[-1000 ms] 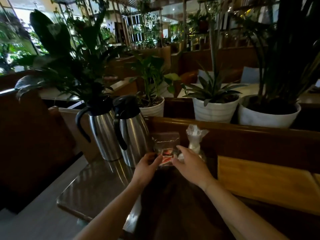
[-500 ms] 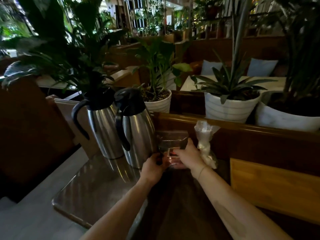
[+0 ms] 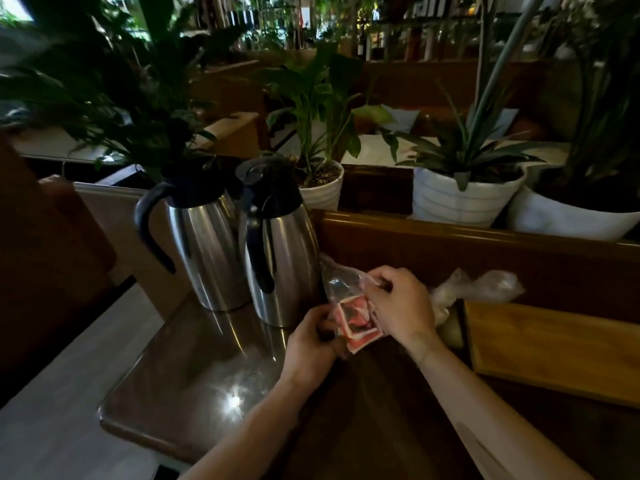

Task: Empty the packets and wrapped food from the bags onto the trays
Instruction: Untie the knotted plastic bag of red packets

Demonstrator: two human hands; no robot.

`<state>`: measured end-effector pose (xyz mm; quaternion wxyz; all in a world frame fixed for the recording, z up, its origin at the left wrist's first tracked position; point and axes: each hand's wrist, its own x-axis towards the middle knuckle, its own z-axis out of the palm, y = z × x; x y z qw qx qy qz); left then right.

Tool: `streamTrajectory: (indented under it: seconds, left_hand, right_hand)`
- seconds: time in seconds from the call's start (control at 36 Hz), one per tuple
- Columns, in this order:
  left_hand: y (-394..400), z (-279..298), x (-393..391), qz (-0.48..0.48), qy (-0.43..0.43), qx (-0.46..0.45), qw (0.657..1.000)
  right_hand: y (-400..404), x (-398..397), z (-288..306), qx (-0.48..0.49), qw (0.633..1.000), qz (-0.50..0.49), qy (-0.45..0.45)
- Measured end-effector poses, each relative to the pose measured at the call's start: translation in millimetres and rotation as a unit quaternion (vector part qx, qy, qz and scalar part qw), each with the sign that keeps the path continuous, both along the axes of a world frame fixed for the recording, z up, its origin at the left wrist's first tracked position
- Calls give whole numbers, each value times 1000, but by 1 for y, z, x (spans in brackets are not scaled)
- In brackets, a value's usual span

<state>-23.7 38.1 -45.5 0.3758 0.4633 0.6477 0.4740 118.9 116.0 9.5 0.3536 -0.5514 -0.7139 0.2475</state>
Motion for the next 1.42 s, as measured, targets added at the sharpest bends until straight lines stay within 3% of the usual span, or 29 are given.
streamTrajectory:
  seconds: [0.42,0.58,0.69,0.81,0.92,1.0,1.11,1.42]
  left_hand:
    - [-40,68,-3,-40,-75,93,992]
    - [-57,83,18,-92,-90,70,989]
    - [-57,92,31,-162,-149,-22,975]
    - [-54,107,43,-187,-116,-85,972]
    - [-55,114,55,-160,-122,-105,974]
    - [-63,107,64,-119,-223,-100,962]
    - [-76,105,78,-137,-342,-126,921]
    - [-71,106,72,-182,-205,-161,948]
  right_hand:
    - [-92,37,38,75,995,-16,71]
    - [-125,58,28,239,969,-27,-61]
    - [-137,71,12,317,941,-29,-118]
    - [-142,83,4,364,918,-33,-151]
    - [-147,92,0,348,927,-75,-123]
    - [-152,98,-2,313,943,-85,-68]
    - [-159,101,0,291,954,-57,-53]
    - [-161,118,3,275,949,56,-143]
